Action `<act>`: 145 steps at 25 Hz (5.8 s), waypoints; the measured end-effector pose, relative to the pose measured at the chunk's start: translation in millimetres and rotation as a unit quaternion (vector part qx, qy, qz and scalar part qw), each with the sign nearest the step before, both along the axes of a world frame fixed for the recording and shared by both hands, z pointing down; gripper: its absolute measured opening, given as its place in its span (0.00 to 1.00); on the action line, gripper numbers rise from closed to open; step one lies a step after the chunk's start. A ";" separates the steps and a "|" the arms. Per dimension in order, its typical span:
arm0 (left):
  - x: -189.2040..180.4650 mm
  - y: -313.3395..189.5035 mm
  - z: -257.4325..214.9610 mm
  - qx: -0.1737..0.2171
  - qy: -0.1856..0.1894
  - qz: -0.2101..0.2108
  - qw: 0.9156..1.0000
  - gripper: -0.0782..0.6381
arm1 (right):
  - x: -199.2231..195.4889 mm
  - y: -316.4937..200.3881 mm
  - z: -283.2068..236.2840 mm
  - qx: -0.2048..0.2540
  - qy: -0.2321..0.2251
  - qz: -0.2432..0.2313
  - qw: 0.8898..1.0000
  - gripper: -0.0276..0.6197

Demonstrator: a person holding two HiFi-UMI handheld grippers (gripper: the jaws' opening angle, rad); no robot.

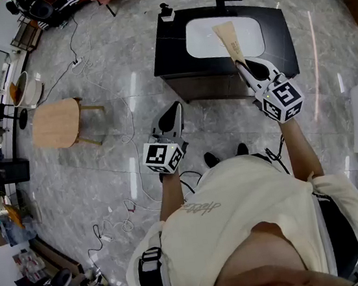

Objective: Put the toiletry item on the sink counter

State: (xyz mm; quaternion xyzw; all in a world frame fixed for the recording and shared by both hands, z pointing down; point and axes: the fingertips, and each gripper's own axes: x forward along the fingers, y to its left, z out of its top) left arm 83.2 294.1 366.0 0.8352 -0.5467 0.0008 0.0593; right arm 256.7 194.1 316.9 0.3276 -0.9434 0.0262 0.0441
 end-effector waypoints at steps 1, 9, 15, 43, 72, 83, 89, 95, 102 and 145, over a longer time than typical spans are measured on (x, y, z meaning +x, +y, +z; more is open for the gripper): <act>-2.2 0.0 -0.4 0.001 -0.001 -0.002 1.000 0.11 | -0.5 0.2 0.5 -0.001 -0.001 0.000 1.000 0.08; -26.4 11.1 -3.6 0.005 -0.003 -0.017 1.000 0.11 | 8.7 2.4 9.3 -0.014 -0.010 0.028 0.999 0.08; -49.6 10.9 -2.9 0.006 0.004 -0.020 1.000 0.11 | -3.6 6.6 20.0 -0.013 0.014 0.036 0.999 0.08; -157.7 -45.5 40.9 -0.026 0.032 -0.030 0.999 0.11 | -96.9 -28.4 67.7 -0.057 0.046 0.027 0.997 0.08; -107.0 -262.2 41.6 -0.067 -0.008 -0.033 0.997 0.11 | -82.2 -289.1 109.6 -0.074 0.031 -0.011 0.997 0.08; -185.1 -343.5 49.9 -0.048 0.021 0.015 0.999 0.11 | -134.0 -338.0 95.3 -0.054 0.064 0.043 0.996 0.08; -225.3 -419.2 30.0 -0.012 0.040 0.050 0.998 0.11 | -164.2 -383.5 67.9 -0.020 0.093 0.082 0.992 0.08; -237.1 -453.0 36.8 -0.028 0.051 0.103 0.993 0.11 | -178.9 -394.4 66.6 -0.031 0.112 0.125 0.985 0.08; -239.3 -485.3 51.2 -0.034 0.053 0.128 0.990 0.11 | -177.6 -400.4 91.4 -0.057 0.125 0.146 0.980 0.08; -211.0 -617.7 160.8 -0.136 0.039 0.027 0.990 0.11 | -229.2 -627.3 319.2 -0.181 0.265 -0.063 0.945 0.08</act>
